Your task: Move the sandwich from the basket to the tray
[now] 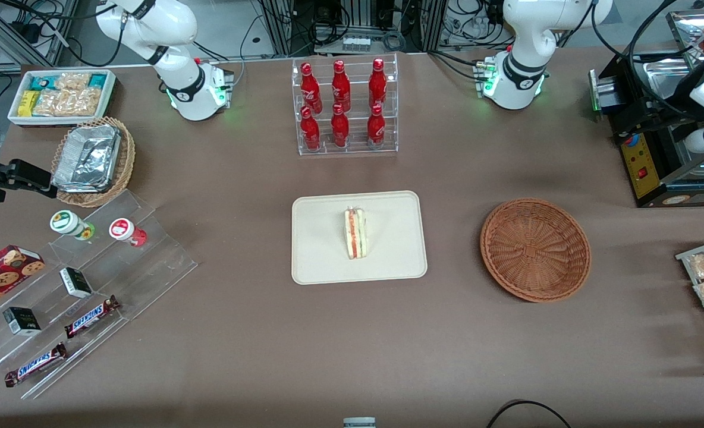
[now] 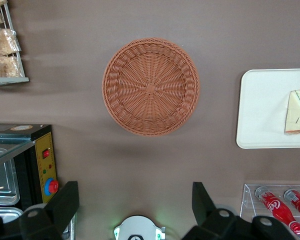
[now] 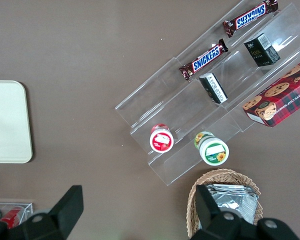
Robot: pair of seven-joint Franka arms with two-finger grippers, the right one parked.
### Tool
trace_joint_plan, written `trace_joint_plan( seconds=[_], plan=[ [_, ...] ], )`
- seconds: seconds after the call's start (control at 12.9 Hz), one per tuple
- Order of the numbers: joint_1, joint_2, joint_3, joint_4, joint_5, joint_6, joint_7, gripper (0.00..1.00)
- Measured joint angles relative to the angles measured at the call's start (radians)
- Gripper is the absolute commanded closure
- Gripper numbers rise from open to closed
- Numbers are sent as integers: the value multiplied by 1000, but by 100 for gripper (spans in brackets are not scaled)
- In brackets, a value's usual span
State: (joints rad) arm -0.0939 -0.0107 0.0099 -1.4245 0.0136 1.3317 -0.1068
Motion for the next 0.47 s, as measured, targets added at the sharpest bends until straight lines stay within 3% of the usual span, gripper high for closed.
trace_joint_plan(
  seconds=[0.47],
  plan=[
    [-19, 1, 49, -1, 0, 13, 2, 0]
  ],
)
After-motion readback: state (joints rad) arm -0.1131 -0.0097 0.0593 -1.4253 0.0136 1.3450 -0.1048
